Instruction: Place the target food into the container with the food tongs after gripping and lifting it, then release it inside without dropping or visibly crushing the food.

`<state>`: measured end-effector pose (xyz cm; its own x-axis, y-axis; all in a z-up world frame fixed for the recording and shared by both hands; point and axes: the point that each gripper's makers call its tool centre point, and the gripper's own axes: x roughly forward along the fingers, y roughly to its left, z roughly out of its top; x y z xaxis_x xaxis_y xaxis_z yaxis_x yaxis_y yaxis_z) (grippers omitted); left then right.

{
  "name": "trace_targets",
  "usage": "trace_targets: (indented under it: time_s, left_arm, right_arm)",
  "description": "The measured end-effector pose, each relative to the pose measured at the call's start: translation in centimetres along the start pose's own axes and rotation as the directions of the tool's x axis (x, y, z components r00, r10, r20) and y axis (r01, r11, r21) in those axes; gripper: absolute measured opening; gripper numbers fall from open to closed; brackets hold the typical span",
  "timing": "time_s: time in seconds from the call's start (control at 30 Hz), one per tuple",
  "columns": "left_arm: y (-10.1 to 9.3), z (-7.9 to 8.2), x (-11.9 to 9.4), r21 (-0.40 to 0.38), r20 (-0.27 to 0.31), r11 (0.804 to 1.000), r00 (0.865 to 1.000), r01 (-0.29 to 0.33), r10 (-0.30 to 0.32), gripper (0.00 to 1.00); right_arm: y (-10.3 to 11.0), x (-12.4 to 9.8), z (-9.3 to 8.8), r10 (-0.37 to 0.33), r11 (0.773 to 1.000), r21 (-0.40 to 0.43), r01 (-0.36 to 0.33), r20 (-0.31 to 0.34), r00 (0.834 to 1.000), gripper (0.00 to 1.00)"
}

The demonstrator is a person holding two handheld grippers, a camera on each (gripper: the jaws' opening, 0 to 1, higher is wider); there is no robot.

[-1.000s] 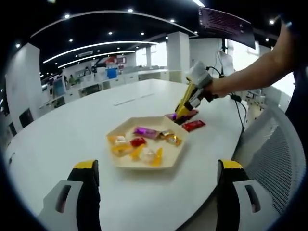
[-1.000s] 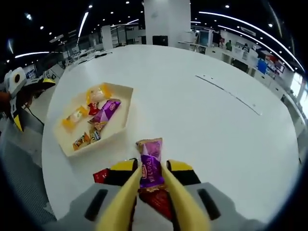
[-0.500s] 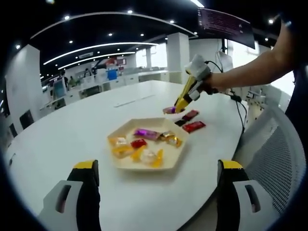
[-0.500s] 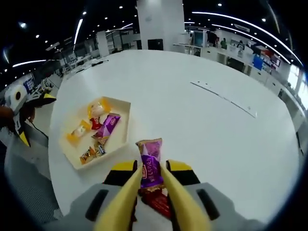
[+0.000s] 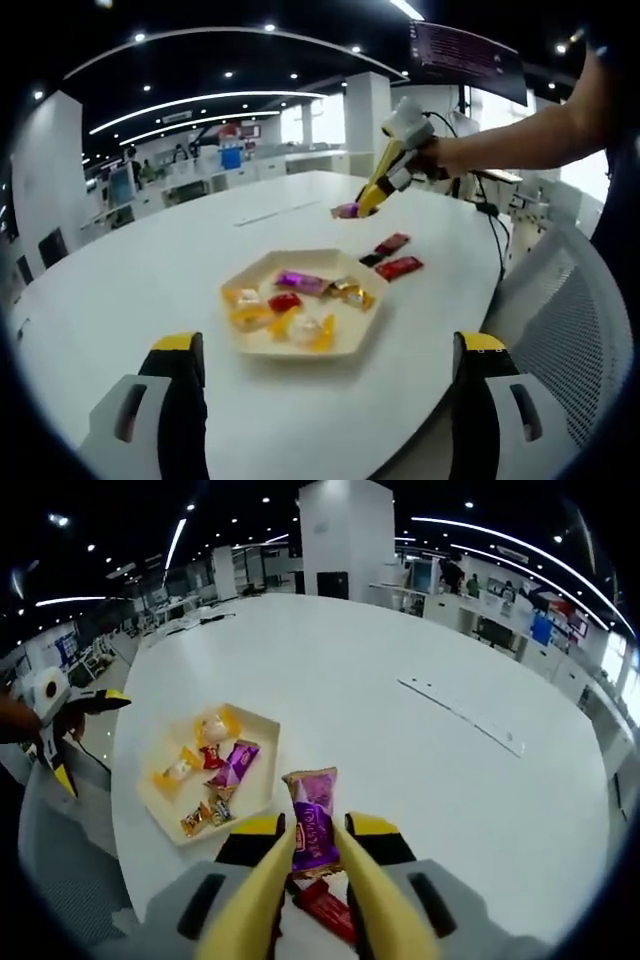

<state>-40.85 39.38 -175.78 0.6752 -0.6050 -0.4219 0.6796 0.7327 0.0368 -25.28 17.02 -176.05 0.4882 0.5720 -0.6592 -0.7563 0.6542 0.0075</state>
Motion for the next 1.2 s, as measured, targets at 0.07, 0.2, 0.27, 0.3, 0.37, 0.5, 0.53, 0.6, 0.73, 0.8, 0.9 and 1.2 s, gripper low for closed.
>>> trace_targets:
  time_s: [0.07, 0.2, 0.27, 0.3, 0.37, 0.5, 0.53, 0.6, 0.73, 0.8, 0.9, 1.2]
  left_arm:
    - [0.0, 0.0, 0.0, 0.001, 0.001, 1.000, 1.000, -0.001, 0.001, 0.99]
    - [0.1, -0.1, 0.0, 0.002, 0.002, 1.000, 1.000, -0.001, 0.001, 0.99]
    - [0.1, 0.0, 0.0, 0.001, 0.002, 1.000, 1.000, -0.001, 0.001, 0.99]
    - [0.0, 0.0, 0.0, 0.000, 0.001, 1.000, 1.000, -0.001, 0.001, 0.99]
    - [-0.1, -0.1, 0.0, 0.002, -0.002, 1.000, 1.000, 0.003, -0.003, 0.99]
    - [-0.1, 0.0, 0.0, -0.001, -0.001, 1.000, 1.000, 0.004, -0.004, 0.99]
    - [-0.1, 0.0, 0.0, -0.001, -0.001, 1.000, 1.000, 0.003, -0.003, 0.99]
    - [0.0, -0.1, 0.0, -0.002, -0.002, 1.000, 1.000, 0.003, -0.003, 0.99]
    - [-0.2, -0.1, 0.1, 0.003, -0.008, 1.000, 1.000, 0.007, -0.007, 0.99]
    - [-0.1, -0.2, 0.1, 0.003, -0.009, 1.000, 1.000, 0.006, -0.006, 0.99]
    - [-0.1, 0.0, 0.0, 0.000, -0.003, 1.000, 1.000, 0.002, -0.002, 0.99]
    - [-0.1, -0.1, 0.1, 0.000, 0.000, 1.000, 1.000, 0.004, -0.004, 0.99]
  right_arm:
    - [-0.1, -0.1, -0.1, -0.002, 1.000, -0.002, 0.002, -0.004, 1.000, 0.23]
    - [-0.2, -0.4, -0.2, -0.002, 1.000, -0.005, 0.002, -0.007, 1.000, 0.23]
    - [-0.2, -0.5, -0.1, -0.002, 1.000, -0.004, 0.002, -0.008, 1.000, 0.23]
    - [-0.2, -0.5, -0.1, -0.001, 1.000, -0.004, 0.001, -0.009, 1.000, 0.23]
    - [-0.4, -0.5, 0.0, -0.004, 1.000, -0.008, 0.004, -0.007, 1.000, 0.23]
    - [-0.5, -0.8, 0.5, -0.005, 1.000, 0.015, 0.005, 0.001, 1.000, 0.22]
    - [-0.5, -0.9, 0.7, -0.005, 1.000, 0.010, 0.005, 0.003, 1.000, 0.22]
    - [-0.4, -1.1, 1.1, 0.000, 1.000, 0.009, 0.000, 0.008, 1.000, 0.23]
    - [0.0, -1.2, 2.0, 0.010, 1.000, -0.008, -0.009, 0.015, 1.000, 0.23]
    - [0.3, -1.3, 2.3, 0.017, 1.000, -0.012, -0.017, 0.015, 1.000, 0.23]
    - [1.0, -1.3, 3.0, 0.032, 0.999, -0.021, -0.031, 0.023, 0.999, 0.23]
    - [3.9, -0.6, 5.0, 0.085, 0.994, -0.069, -0.082, 0.035, 0.996, 0.23]
